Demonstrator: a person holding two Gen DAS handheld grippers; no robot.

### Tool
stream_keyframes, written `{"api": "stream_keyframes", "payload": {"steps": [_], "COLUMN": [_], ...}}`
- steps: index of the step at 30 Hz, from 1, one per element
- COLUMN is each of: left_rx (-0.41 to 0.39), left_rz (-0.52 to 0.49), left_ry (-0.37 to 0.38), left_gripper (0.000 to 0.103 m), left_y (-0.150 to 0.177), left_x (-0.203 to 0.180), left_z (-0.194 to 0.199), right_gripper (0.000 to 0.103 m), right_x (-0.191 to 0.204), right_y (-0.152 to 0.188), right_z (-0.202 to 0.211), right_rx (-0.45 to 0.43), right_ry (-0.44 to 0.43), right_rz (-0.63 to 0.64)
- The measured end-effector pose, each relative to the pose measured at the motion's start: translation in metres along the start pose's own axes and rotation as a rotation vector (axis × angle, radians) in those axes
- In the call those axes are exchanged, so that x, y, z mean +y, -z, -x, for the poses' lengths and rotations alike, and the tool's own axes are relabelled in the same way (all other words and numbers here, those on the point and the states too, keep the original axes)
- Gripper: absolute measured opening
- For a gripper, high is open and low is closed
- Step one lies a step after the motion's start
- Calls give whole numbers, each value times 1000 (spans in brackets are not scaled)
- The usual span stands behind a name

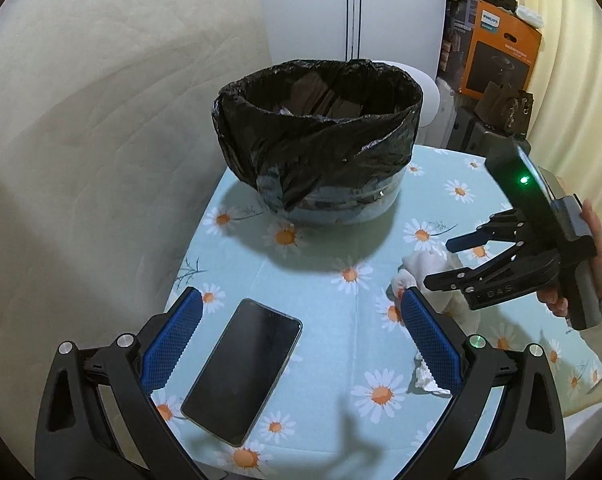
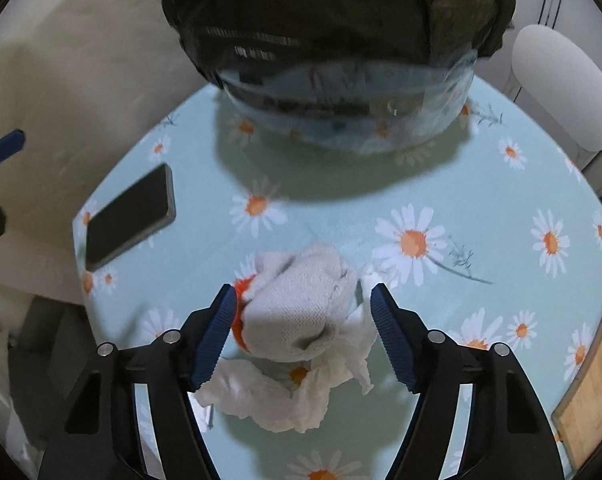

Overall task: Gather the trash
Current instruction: 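Grasp the white glove with the right gripper, then grasp the crumpled white tissue with the left gripper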

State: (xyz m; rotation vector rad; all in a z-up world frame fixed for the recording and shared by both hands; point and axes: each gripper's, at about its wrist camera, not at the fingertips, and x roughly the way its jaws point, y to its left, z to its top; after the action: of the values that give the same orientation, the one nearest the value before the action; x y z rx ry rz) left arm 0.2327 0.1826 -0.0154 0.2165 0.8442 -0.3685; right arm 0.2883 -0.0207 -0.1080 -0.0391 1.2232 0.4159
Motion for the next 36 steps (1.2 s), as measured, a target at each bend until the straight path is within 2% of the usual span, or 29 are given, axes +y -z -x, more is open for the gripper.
{"api": "stream_keyframes", "payload": {"steps": [1, 4, 5, 13, 20, 25, 30, 36], "left_rx": [2, 9, 10, 20, 48, 65, 102, 100], "left_rz": [0, -3, -4, -3, -54, -120, -212, -289], "left_ry": [-1, -6, -8, 23, 88, 146, 254, 347], "left_gripper": [97, 97, 97, 97, 97, 97, 97, 97], "left_y": [0, 3, 3, 8, 10, 11, 12, 12], "left_x": [-1, -4, -5, -16, -39, -61, -84, -102], "left_z": [0, 2, 3, -3, -20, -35, -56, -73], "right_gripper": [37, 19, 18, 16, 16, 16, 16, 17], "right_x": [-1, -2, -2, -10, -39, -61, -74, -87], "right_y": [1, 4, 4, 4, 12, 30, 59, 95], "right_z": [-2, -10, -8, 37, 82, 106, 119, 132], "right_rx": [10, 51, 52, -50, -122, -150, -151, -159], "right_ry": [-10, -21, -35, -62, -16, 22, 79, 136], "right_rz": [-3, -2, -3, -23, -102, -169, -226, -333]}}
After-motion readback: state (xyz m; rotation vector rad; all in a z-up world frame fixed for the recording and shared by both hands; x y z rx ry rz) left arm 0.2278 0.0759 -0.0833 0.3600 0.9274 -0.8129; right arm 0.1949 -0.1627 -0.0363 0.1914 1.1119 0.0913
